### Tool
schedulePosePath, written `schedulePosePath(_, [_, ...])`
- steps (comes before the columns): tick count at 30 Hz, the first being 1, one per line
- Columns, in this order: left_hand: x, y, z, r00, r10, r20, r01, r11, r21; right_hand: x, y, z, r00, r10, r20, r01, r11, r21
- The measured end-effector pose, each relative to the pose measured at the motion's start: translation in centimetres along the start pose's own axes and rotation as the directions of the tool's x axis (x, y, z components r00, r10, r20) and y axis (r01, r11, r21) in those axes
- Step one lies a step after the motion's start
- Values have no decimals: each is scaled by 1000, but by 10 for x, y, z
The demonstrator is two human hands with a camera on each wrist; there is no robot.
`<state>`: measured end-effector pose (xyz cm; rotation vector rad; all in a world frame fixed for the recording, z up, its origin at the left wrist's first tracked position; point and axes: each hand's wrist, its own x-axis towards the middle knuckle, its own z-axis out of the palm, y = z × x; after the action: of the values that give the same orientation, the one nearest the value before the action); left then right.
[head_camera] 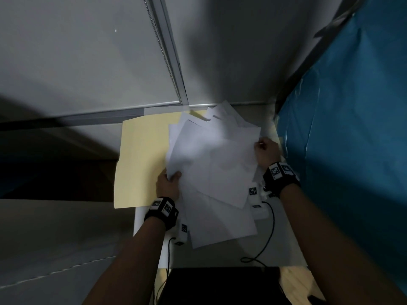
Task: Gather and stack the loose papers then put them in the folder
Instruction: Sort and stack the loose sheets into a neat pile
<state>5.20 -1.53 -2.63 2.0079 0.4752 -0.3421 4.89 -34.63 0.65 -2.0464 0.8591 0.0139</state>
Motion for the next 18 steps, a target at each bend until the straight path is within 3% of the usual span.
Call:
schedulePosePath(3, [-2, 3, 5, 996, -87, -16, 87, 996, -27, -3, -5, 16, 987, -57, 153, 70, 994, -80])
schedulePosePath(6, [-6, 5, 11, 992, -113, -54, 110, 992, -54, 1, -4, 21, 960, 40, 276, 47, 952, -302])
schedulePosePath(8, [-6, 5, 12, 995, -64, -71, 60, 996, -69, 1, 3, 19, 973, 50, 227, -6, 982, -191])
schedulePosePath(11, [-6, 6, 12, 991, -93, -98, 73, 980, -184, -5, 13, 16, 987, 11, 161, -14, 1000, 13])
schedulePosePath(18, [-9, 7, 13, 992, -97, -76, 73, 958, -276, -7, 0, 17, 999, -3, 49, 4, 999, -36])
